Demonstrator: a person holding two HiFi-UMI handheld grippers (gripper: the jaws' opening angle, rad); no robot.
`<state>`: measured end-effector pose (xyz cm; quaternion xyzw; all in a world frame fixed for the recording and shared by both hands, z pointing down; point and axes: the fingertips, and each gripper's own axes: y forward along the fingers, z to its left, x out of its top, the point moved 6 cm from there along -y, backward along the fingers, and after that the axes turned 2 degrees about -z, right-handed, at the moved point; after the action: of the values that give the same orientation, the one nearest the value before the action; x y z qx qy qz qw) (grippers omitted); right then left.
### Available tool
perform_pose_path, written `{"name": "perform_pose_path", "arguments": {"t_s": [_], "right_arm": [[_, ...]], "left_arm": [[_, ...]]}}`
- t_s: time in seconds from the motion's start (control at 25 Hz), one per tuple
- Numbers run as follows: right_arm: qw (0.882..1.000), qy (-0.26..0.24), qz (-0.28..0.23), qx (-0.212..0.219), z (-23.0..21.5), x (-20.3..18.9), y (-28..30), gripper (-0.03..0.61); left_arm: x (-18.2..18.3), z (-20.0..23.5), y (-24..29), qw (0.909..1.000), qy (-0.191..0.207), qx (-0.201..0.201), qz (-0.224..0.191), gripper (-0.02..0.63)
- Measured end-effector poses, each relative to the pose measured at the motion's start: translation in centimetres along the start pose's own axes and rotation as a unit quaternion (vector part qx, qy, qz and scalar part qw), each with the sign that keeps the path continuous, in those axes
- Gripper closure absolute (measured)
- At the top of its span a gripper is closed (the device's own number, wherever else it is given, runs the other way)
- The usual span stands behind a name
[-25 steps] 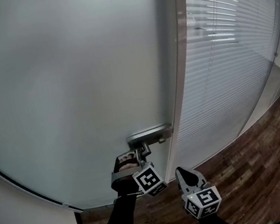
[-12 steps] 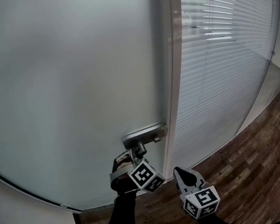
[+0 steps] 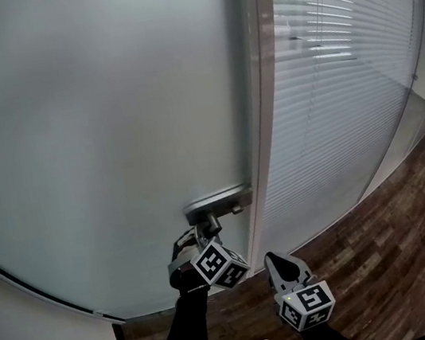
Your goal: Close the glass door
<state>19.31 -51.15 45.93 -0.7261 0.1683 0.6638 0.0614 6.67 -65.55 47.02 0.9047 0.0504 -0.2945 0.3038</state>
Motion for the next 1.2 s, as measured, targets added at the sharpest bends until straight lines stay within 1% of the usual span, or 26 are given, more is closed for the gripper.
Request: {"name": "perform_pose_path", "arguments": {"t_s": [0.2,0.52,0.88,1.08,1.2], "right_arm": [[1.000,-0.001,-0.003,-0.001,-0.3,0.3,0.3,0.588],[1.000,0.000,-0.002,-0.015,-1.4,0.3,0.2,0.588],[1.000,-0.001,-0.003,-0.013,-1.4,0.4,0.5,0.588],[1.000,0.000,-0.007,-0.019,-1.9,0.5,0.5,0.588],[1.000,0.000,-0.010,-0.019,-1.8,0.7,0.6,0.588]], "left_arm": [[0.0,0.6,0.6,1.0000,0.001,-0.001,0.009,0.615],[0.0,1.2,1.7,1.0000,-0.002,0.005,0.006,0.614],[0.0,2.0,2.8,0.9996,-0.008,-0.009,0.026,0.614],[0.0,2.0,2.9,0.9994,-0.008,-0.016,0.031,0.614],[0.0,2.0,3.1,0.9985,-0.007,-0.034,0.042,0.615]]}}
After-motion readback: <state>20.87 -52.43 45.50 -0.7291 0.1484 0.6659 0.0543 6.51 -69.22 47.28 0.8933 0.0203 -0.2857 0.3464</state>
